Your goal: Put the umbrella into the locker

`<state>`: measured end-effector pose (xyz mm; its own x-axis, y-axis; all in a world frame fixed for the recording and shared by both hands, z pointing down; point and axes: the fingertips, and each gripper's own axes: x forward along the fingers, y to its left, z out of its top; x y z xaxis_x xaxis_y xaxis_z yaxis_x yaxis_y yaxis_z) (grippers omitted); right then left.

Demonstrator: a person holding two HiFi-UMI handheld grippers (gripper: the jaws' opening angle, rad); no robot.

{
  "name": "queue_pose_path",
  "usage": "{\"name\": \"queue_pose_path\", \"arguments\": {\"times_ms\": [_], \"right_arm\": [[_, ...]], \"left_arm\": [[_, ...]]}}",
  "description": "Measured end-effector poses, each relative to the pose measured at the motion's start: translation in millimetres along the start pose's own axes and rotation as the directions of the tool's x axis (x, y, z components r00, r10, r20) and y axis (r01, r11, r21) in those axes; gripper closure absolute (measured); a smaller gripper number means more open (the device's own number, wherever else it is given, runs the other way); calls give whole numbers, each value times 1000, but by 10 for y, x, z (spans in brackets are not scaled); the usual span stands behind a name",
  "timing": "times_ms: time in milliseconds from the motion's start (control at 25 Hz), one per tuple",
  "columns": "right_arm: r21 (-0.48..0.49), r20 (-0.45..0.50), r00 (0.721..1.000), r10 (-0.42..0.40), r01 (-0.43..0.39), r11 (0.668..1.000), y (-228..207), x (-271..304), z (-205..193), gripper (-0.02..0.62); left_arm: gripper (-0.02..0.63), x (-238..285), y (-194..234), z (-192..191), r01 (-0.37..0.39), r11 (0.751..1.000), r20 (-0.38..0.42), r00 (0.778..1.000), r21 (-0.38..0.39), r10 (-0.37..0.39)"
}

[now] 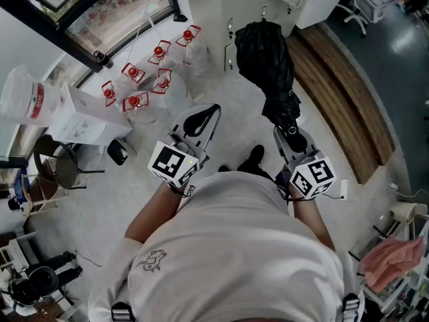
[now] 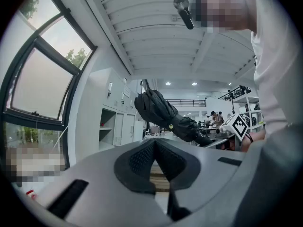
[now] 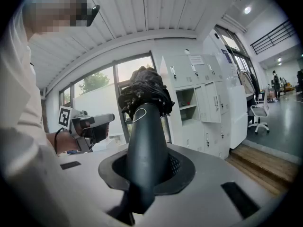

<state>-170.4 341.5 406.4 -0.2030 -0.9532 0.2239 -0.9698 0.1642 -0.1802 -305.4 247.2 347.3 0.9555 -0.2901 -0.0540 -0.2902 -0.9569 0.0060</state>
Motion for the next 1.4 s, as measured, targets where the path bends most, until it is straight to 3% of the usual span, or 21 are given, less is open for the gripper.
{"name": "queue_pose_path", "arguments": {"times_ms": [720, 1080, 1400], "right_arm": [[25, -23, 1000, -15, 16, 1000, -540, 213, 91, 499], [51, -39, 999, 5, -3, 999, -1210, 395, 137, 499], [60, -56, 998, 17, -14, 998, -1994, 456, 242, 499]], "left_arm": [[595, 598, 57, -129, 41, 999, -38, 998, -23, -42], [595, 1327, 39, -286, 60, 998, -73, 995, -22, -61], [595, 2096, 69, -329, 26, 999, -85, 996, -19, -28]]}}
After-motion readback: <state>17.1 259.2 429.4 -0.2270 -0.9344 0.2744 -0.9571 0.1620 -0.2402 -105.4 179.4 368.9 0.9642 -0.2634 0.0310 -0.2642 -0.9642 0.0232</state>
